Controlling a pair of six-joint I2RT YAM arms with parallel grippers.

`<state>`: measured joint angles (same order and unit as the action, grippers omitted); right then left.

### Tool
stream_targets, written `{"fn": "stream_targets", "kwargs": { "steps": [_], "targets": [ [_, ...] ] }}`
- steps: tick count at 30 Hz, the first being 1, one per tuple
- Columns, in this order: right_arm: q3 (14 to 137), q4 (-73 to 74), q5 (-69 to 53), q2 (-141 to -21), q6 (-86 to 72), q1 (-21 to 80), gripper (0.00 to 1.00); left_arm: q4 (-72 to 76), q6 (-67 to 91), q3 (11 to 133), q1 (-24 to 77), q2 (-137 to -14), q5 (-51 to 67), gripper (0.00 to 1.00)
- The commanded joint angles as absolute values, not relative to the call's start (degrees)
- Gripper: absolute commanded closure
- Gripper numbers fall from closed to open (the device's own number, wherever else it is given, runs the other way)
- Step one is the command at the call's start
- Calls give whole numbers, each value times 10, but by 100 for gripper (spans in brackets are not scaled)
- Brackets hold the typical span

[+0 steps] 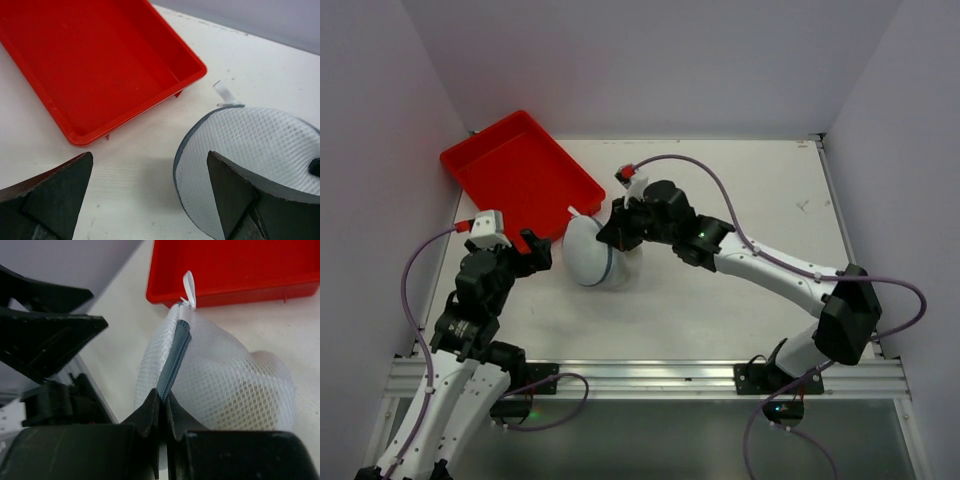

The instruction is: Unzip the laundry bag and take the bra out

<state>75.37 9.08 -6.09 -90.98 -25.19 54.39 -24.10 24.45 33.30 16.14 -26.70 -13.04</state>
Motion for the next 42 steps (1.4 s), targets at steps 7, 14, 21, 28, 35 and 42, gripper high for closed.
{"fn": "stream_targets", "kwargs": {
  "steps": [7, 14, 21, 28, 35, 42],
  "targets": [
    [547, -219, -343, -855, -407, 435, 100, -200, 252, 333, 158, -288, 67, 0],
    [504, -258, -379, -875, -414, 410, 100, -26, 324, 239, 159, -355, 186, 0],
    [515, -229, -416, -839, -382, 403, 100, 148, 340, 157, 159, -374, 237, 0],
    [548, -154, -452, -796, -338, 397, 100, 231, 355, 123, 159, -320, 275, 0],
    [594, -71, -490, -753, -273, 391, 100, 246, 359, 109, 159, -284, 301, 0],
    [598, -46, -551, -731, -244, 370, 100, 310, 381, 105, 159, -308, 380, 0]
  ]
}}
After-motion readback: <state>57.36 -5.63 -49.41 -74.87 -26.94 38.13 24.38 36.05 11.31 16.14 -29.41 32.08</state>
